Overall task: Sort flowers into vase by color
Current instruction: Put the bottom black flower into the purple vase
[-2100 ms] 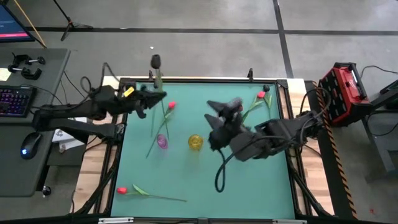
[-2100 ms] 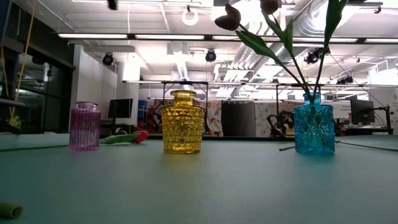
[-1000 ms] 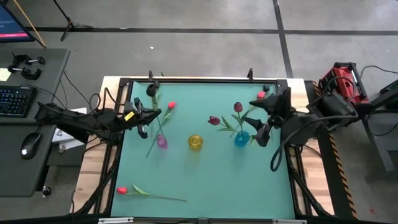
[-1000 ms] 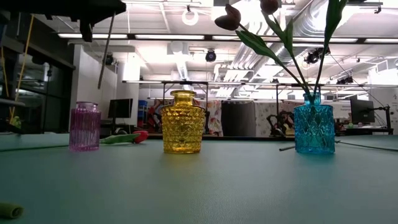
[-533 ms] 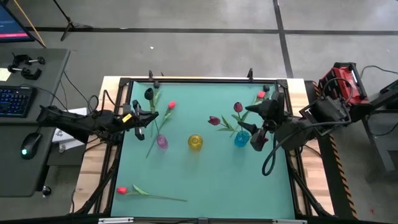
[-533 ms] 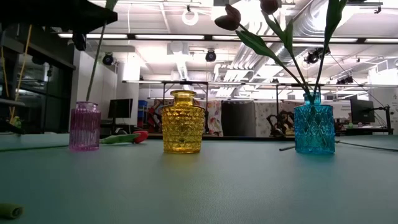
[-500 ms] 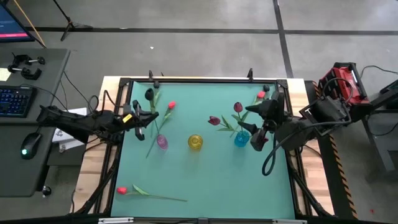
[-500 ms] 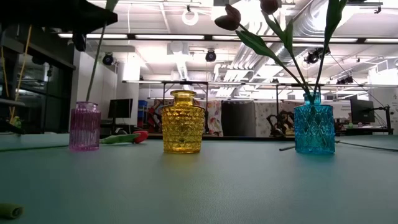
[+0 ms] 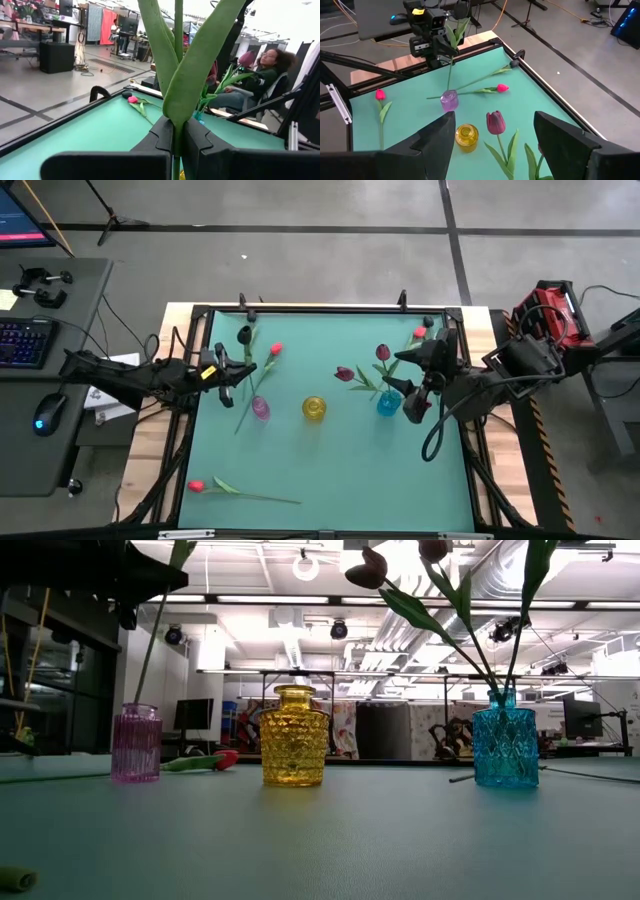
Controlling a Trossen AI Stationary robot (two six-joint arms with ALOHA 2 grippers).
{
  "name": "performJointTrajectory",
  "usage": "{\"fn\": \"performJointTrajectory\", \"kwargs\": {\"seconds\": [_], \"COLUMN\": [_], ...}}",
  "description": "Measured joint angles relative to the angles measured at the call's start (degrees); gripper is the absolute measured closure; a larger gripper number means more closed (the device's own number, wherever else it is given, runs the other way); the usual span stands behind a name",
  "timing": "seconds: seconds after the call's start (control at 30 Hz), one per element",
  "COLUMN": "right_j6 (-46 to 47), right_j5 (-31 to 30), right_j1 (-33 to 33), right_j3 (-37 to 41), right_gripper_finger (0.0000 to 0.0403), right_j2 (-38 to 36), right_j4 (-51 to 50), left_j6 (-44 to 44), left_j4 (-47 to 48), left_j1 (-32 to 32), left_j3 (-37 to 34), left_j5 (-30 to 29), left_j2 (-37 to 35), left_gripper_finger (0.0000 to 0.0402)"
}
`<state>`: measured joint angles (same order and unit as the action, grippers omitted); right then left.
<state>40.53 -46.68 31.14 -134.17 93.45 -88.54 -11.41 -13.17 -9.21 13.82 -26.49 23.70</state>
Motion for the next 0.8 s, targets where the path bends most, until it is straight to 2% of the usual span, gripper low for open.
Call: {"fn": "performJointTrajectory", "kwargs": {"seconds": [0.2, 0.4, 0.6, 0.8], "right_j6": [1.7, 3.6, 4.5, 4.5], "right_j5": [0.0, 0.0, 0.0, 0.0], "right_j1": [0.0, 0.0, 0.0, 0.0], "right_j3": [0.0, 0.0, 0.0, 0.0], "right_gripper_finger": [0.0144, 0.0144, 0.0144, 0.0144], "right_j2": [0.0, 0.0, 0.0, 0.0], "right_j4": [0.0, 0.0, 0.0, 0.0], "left_j6": [-2.0, -2.9, 1.4, 1.5], "left_j4": [-2.8, -26.9, -24.7, -23.0], "left_j1": [-0.5, -2.4, -2.9, -2.9], "left_j3": [-1.5, -13.0, -12.6, -12.6], "left_j5": [1.0, 2.4, 2.7, 2.7], "left_j2": [0.6, -0.1, -0.6, -0.5], "left_gripper_finger": [0.0401, 0.0401, 0.0401, 0.0401]}}
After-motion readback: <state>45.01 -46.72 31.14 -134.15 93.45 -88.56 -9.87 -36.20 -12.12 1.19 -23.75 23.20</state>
